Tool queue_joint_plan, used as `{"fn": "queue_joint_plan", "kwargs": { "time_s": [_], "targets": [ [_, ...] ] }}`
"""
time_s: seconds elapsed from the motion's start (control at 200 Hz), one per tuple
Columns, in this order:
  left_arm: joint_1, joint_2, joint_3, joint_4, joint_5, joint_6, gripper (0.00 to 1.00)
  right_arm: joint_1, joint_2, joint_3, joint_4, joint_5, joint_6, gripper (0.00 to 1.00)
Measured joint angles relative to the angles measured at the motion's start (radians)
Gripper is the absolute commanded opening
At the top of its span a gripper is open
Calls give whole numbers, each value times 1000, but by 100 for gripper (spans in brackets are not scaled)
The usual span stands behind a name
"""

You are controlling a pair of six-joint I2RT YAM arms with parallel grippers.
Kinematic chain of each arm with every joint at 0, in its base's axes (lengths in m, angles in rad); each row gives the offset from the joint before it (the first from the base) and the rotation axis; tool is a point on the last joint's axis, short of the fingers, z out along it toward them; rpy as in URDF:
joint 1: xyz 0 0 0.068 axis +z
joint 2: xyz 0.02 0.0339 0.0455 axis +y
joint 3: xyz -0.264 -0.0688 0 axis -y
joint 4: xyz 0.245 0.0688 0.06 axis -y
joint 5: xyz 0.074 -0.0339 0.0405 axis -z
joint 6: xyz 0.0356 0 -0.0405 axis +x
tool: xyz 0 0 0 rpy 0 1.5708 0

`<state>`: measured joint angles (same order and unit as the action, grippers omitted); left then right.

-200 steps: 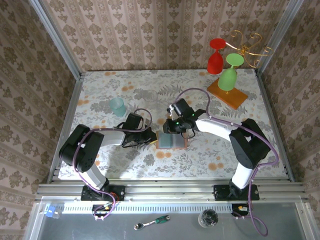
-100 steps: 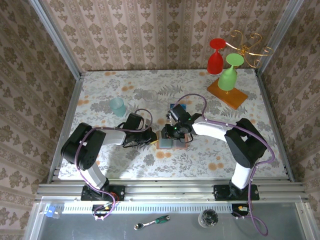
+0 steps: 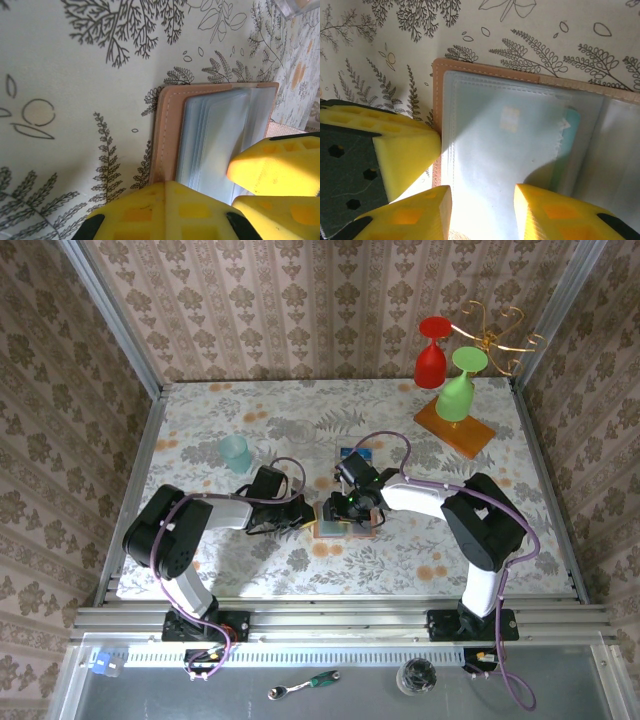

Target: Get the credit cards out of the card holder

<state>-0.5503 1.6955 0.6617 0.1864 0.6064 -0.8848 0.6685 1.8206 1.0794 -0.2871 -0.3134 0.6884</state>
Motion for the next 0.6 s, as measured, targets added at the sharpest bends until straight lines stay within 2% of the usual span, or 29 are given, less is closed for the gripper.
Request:
{"fn": "queue_joint_plan", "kwargs": {
  "time_s": [0.6],
  "targets": [
    [2,5,17,-27,1,18,6,-36,-14,-18,-26,27,-1,40]
  ]
}}
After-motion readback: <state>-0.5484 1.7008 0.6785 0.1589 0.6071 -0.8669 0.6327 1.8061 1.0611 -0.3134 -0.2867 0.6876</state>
